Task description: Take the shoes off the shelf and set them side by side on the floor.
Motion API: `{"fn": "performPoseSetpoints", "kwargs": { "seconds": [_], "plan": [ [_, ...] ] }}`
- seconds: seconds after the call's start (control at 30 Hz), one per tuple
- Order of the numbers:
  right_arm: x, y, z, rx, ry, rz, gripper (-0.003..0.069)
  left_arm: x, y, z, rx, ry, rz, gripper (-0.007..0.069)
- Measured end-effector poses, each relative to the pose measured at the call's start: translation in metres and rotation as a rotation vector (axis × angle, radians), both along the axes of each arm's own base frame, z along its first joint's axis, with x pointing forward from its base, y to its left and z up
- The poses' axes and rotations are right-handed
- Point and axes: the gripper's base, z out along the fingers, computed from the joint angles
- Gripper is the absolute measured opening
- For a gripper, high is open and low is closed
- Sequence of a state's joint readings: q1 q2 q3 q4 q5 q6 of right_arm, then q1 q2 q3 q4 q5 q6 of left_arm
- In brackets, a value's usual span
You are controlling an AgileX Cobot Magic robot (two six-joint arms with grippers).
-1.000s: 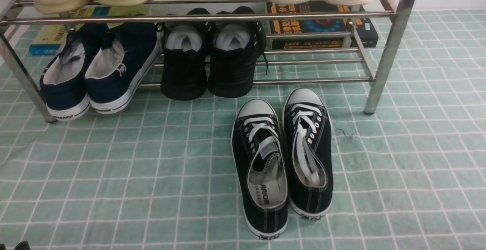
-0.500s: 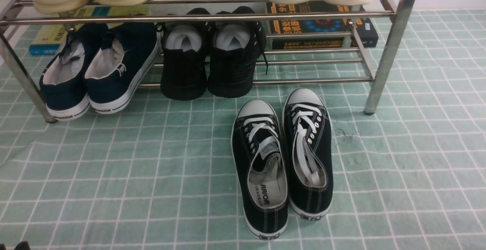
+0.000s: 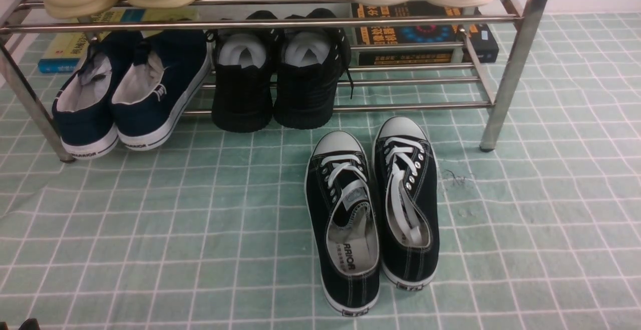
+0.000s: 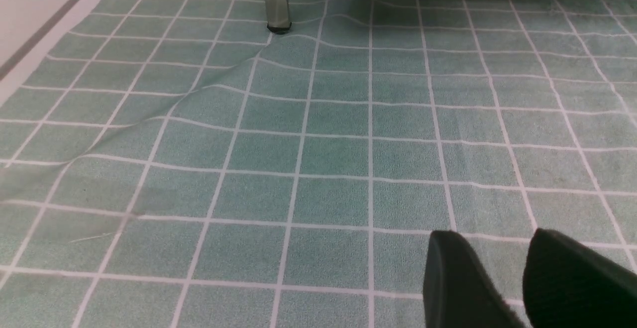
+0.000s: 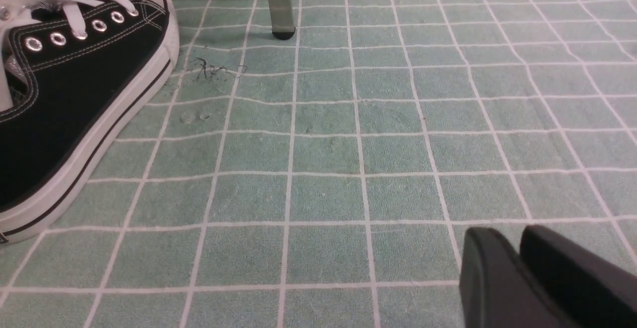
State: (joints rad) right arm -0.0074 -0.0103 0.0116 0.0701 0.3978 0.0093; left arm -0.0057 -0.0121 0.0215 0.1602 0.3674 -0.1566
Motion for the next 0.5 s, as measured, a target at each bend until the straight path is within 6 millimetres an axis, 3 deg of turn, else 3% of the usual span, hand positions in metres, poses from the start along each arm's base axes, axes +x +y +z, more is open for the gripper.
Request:
{"fn": "performPoseSetpoints", "kwargs": {
  "seconds": [0.5],
  "plan": [
    [0.0000, 0.0000, 0.0000, 0.000, 0.000, 0.000, 0.0134, 0.0000, 0.0000, 0.0000, 0.000, 0.000, 0.000, 0.0242]
  ]
}}
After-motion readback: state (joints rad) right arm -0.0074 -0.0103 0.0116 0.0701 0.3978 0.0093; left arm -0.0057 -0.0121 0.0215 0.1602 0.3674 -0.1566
